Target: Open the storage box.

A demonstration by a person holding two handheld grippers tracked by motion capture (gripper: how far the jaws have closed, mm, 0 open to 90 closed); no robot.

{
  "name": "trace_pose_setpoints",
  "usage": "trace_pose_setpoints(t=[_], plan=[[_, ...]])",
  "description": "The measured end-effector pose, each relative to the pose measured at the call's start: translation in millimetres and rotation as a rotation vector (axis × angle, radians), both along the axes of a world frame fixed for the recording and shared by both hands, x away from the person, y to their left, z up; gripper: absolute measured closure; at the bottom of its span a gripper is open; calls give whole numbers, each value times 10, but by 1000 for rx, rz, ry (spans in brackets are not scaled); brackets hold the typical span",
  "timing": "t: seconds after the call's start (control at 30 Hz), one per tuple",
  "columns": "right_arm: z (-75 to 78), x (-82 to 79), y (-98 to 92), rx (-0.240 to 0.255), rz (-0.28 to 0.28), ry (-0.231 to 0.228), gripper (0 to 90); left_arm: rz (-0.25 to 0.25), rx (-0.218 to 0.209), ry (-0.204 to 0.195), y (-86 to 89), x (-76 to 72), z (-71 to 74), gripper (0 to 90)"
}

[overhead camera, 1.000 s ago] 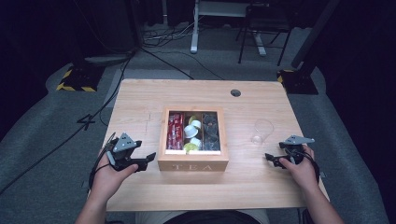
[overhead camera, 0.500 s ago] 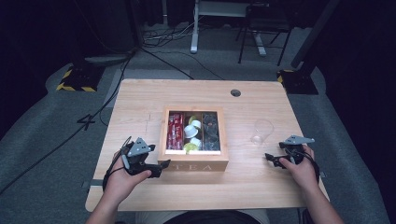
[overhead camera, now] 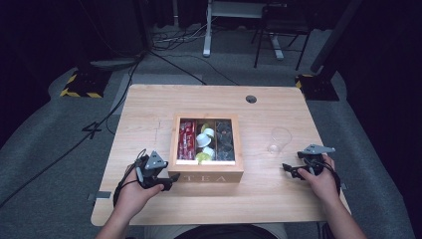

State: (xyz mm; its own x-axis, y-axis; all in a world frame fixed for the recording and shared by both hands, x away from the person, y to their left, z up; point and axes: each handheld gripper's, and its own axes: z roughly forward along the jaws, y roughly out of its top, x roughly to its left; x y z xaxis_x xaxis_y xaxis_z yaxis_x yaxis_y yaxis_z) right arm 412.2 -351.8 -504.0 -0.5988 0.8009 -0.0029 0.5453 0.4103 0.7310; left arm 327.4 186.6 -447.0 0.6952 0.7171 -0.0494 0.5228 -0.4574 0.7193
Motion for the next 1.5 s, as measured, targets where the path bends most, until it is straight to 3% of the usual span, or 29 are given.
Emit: trace_pose_setpoints(t=[0.23, 0.53, 0.7, 0.87, 1.0, 1.07, 1.17, 1.33, 1.4, 1.47, 1.5], plan=[[0, 0, 1, 0, -2, -1, 114, -24, 31, -16, 23, -19, 43, 466], [0, -1, 2, -1, -3, -1, 115, -31, 38, -18, 46, -38, 79, 558], [2, -4, 3, -2, -4, 0, 122, -26, 13, -7, 63, -43, 90, 591], [46, -13, -8, 1, 5, 16, 186, -30, -2, 4, 82, -38, 98, 610], [194, -65, -13, 31, 2, -23, 229, -25, -12, 5, 89, -41, 121, 616], [319, -117, 9, 74, 23, -33, 252, -27, -19, -1, 100, -41, 147, 620], [390, -153, 41, 95, 40, -42, 259, -25, -38, -1, 110, -41, 177, 622], [615, -259, 177, 128, 92, -91, 270, -25, -33, -3, 113, -31, 228, 627], [729, -303, 266, 127, 133, -113, 260, -22, -42, -3, 116, -31, 251, 629], [862, -348, 393, 77, 199, -147, 251, -18, -54, -6, 123, -30, 271, 630], [984, -394, 556, 53, 272, -171, 252, -17, -64, -4, 130, -26, 286, 630]])
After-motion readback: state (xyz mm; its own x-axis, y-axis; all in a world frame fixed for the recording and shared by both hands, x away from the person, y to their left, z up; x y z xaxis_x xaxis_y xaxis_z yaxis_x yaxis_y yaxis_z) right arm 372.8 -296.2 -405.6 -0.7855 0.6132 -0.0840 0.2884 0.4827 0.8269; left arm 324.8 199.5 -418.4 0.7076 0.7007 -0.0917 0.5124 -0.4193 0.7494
